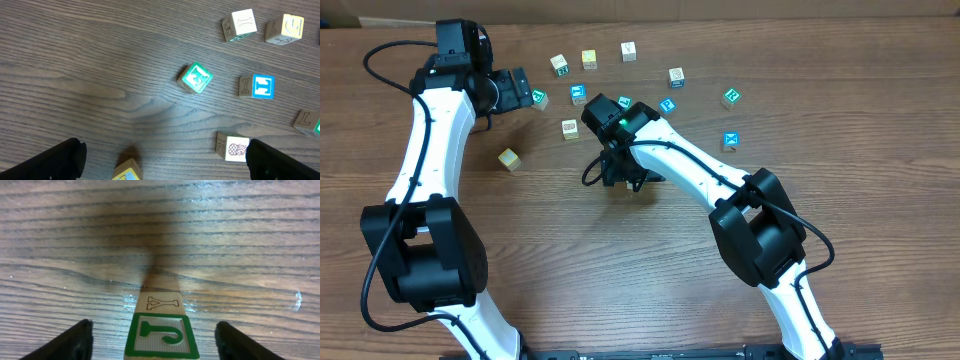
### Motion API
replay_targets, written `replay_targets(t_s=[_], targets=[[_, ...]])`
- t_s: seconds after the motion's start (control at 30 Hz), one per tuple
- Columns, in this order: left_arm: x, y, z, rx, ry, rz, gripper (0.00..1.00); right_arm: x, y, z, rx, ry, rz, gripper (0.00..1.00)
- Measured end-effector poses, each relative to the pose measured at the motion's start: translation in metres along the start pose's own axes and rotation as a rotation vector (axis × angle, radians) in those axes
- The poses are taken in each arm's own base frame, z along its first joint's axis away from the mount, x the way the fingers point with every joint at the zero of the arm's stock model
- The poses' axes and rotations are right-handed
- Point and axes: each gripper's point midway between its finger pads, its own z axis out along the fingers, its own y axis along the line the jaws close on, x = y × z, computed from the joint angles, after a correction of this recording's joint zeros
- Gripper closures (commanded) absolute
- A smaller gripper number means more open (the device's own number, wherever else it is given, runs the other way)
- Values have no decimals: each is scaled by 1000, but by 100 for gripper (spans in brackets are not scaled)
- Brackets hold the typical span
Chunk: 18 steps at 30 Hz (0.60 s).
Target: Form a tower
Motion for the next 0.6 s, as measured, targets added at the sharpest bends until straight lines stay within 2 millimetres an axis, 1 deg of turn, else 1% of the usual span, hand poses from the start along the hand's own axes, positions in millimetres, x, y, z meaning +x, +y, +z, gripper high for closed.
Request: replay_targets(t_s=[0.27, 0.43, 0.47, 0.5, 0.6], targets=[[0, 0, 0, 0, 0, 0, 0, -1, 0, 1, -2, -6, 0, 30], [0, 0, 0, 0, 0, 0, 0, 2, -1, 6, 4, 0, -1, 30], [0, 0, 0, 0, 0, 0, 0, 2, -1, 7, 4, 1, -1, 31], [0, 0, 0, 0, 0, 0, 0, 2, -1, 7, 4, 0, -1, 35], [0, 0, 0, 0, 0, 0, 0, 1, -1, 7, 3, -2, -13, 40]])
